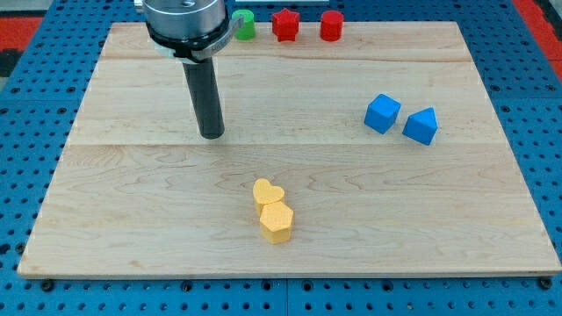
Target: Move your arm towards the green star
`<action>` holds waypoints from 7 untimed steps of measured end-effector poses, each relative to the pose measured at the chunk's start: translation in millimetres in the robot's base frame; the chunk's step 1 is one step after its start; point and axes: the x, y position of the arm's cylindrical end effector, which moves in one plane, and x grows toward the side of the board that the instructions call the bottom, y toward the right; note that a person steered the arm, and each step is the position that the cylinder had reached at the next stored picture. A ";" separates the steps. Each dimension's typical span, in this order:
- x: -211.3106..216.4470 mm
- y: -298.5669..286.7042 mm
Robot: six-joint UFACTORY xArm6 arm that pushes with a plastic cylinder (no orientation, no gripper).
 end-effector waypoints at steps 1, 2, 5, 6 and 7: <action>0.0 -1.9; 0.0 -3.7; 0.0 -15.2; 0.0 -22.2; 0.0 -26.7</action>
